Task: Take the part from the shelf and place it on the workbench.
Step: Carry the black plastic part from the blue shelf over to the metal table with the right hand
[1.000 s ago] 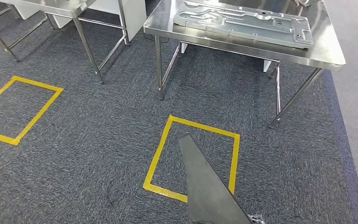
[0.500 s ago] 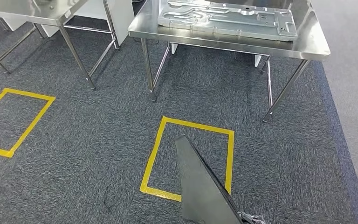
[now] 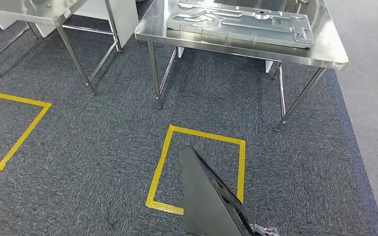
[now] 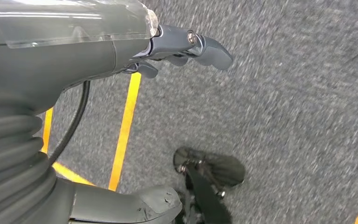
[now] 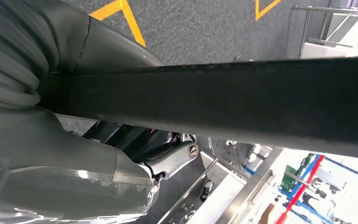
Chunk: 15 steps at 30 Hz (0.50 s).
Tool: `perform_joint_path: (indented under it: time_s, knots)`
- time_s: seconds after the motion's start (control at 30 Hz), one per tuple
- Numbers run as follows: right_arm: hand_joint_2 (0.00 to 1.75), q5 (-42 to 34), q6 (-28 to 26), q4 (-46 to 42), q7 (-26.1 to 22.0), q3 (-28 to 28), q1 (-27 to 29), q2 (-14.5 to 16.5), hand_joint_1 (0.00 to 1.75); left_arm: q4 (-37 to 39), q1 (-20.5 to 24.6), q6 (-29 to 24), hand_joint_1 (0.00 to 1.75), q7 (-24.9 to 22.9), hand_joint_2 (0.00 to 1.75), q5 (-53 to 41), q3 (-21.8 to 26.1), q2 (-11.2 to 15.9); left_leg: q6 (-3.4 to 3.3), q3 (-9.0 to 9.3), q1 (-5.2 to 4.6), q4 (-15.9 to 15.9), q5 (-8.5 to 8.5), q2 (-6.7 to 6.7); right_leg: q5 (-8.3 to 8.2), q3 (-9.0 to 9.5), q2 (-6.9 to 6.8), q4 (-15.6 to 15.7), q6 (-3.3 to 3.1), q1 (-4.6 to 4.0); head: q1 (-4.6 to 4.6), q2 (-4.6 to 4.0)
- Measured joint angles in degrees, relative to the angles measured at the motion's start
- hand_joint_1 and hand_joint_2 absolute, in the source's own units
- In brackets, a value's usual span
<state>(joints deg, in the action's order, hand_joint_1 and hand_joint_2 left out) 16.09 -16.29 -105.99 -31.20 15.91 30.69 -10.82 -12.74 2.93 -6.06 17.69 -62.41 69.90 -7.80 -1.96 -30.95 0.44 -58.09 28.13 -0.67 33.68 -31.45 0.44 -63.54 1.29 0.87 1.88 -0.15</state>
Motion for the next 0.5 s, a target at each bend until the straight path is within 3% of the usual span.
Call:
perform_joint_path:
  time_s: [0.07,0.1,0.13,0.2,0.27,0.33,0.43,0.5]
  knots:
    - [1.75,0.07,-0.16,0.13,0.02,0.0,-0.02,0.03,1.75,0.0,0.04,0.01,0.0,-0.02,1.75,0.01,0.01,0.01,-0.31,0.31,-0.06,0.06,0.34,-0.04,2.55,-4.7,-0.1,-7.5,0.28,0.17,0.0,0.0]
    - [1.75,0.14,-0.26,0.23,0.04,0.0,-0.01,0.04,1.75,0.0,0.02,0.02,0.0,-0.07,1.75,0.01,0.02,0.02,-0.33,0.57,-0.09,0.05,0.58,-0.03,2.7,-6.53,-0.12,-9.88,0.36,0.26,0.0,0.0]
    - [1.75,0.21,-0.36,0.33,0.06,0.0,-0.01,0.04,1.75,0.0,-0.02,0.05,0.0,-0.11,1.75,0.01,0.02,0.02,-0.28,0.94,-0.12,0.05,0.87,0.0,1.68,-7.39,-0.13,-10.29,0.38,0.33,0.0,0.0]
    - [1.75,-0.17,-0.4,0.43,0.11,0.02,-0.01,0.04,1.75,0.0,-0.05,0.23,0.0,-0.2,1.75,0.01,0.03,0.01,-0.1,2.04,-0.13,0.08,1.6,-0.14,-3.2,-5.91,-0.5,-5.04,0.03,0.34,0.0,0.0]
    - [1.75,-1.37,-0.24,0.45,0.13,0.08,-0.19,0.05,1.75,0.0,-0.14,0.48,0.0,-0.22,1.75,-0.01,0.07,-0.06,0.32,3.03,-0.33,0.09,2.41,-0.45,-6.56,-3.28,-2.33,1.67,-0.67,-0.2,0.0,0.0]
    - [1.75,-2.52,-0.22,0.44,0.02,0.19,-0.5,0.06,1.75,0.0,-0.28,0.61,0.0,-0.22,1.75,-0.02,0.14,-0.12,0.95,3.48,-0.54,0.26,3.02,-1.12,-6.65,-2.43,-3.39,4.1,-1.23,-0.82,0.01,0.0]
    - [1.75,-2.99,-0.46,0.42,-0.34,0.38,-0.56,0.07,1.75,0.0,-0.14,0.68,0.0,-0.21,1.75,-0.05,0.34,-0.11,2.03,4.1,-0.55,0.12,4.06,-1.96,-6.42,-1.91,-1.87,4.94,-1.9,-0.51,0.01,0.0]
    - [1.75,-2.84,-0.54,0.4,-0.58,0.61,-0.68,0.04,1.75,0.0,0.11,0.74,0.0,-0.19,1.75,-0.12,0.4,-0.09,2.64,2.38,-0.43,-4.27,6.32,-0.95,-6.2,-1.13,-1.29,5.48,-2.51,-0.15,0.02,0.0]
